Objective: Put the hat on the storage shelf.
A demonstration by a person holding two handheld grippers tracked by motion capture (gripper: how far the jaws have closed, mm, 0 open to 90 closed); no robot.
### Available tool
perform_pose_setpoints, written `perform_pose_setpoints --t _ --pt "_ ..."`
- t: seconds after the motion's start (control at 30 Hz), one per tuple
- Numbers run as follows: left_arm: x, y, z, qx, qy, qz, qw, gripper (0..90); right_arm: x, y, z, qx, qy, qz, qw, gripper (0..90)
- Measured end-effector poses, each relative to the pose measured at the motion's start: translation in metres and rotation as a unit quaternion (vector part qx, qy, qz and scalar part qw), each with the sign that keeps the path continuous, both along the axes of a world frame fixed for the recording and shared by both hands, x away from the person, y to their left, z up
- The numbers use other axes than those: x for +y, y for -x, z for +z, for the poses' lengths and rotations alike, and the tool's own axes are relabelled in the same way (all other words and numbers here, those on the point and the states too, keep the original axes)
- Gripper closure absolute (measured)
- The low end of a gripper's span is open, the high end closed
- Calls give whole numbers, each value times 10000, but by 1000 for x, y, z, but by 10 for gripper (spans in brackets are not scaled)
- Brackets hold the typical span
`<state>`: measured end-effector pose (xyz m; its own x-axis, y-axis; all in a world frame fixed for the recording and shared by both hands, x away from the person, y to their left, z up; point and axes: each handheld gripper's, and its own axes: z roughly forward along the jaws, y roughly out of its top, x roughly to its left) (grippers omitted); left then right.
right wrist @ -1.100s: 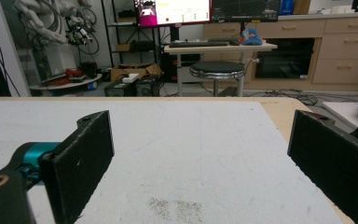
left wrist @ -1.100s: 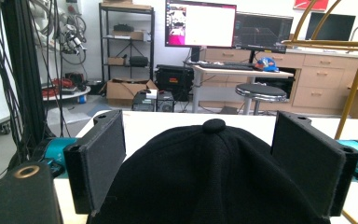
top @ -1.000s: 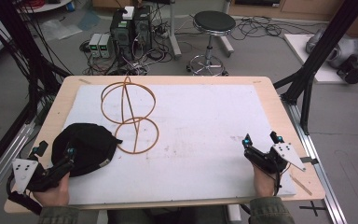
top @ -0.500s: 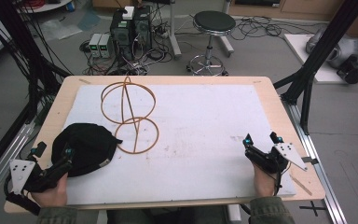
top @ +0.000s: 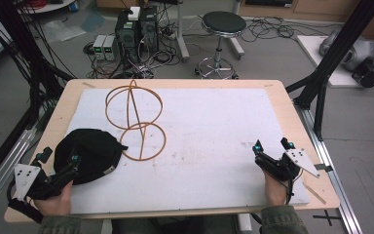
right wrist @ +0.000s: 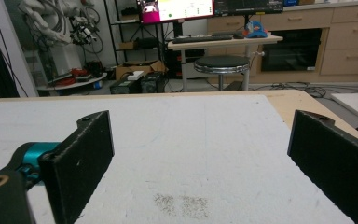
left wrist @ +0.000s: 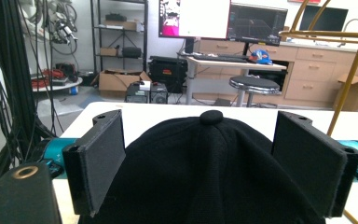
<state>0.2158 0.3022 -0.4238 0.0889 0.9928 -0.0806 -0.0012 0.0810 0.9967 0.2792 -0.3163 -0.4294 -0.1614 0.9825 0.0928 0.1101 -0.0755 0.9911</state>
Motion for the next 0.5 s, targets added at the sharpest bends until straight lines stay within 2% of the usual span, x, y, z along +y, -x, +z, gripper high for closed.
perform_pose_setpoints --t 0.33,0.43,0.5 --pt "-8 -7 3 167 -121 -196 9996 176 1 -1 0 38 28 48 10000 61" --pt "-11 -9 3 259 -170 -222 9993 177 1 -1 0 32 27 40 10000 61" --pt "-12 -10 4 409 -251 -219 9986 177 1 -1 -1 36 27 50 10000 61"
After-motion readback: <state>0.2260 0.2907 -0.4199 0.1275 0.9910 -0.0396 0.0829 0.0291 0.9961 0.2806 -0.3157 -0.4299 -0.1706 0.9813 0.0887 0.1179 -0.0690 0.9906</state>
